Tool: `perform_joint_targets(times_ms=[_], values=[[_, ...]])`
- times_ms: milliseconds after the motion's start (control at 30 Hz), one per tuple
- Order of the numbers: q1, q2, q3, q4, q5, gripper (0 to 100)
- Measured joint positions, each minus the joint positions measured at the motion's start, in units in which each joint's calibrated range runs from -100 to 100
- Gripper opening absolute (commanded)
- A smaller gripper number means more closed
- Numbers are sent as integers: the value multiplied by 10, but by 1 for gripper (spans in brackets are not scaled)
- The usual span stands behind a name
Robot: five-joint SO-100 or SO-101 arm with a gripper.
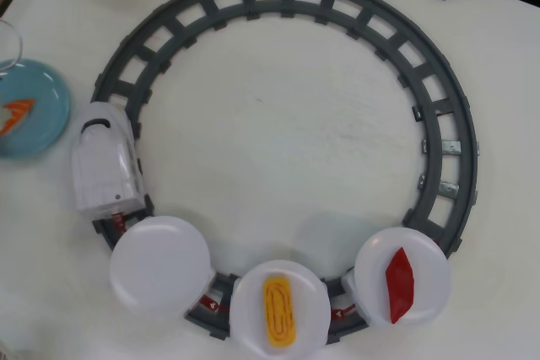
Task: Pick up the sushi from the Shinkansen and put it on the blue dish
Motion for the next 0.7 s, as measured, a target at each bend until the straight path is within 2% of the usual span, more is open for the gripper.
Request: perform_joint_targets(times_ms=[100, 233, 500, 700], values=[[-16, -50, 39, 12, 0, 3], [-49, -143, 146, -10, 0, 3], [-102, -442, 529, -169, 1, 3], [-125, -700, 782, -193, 23, 3]])
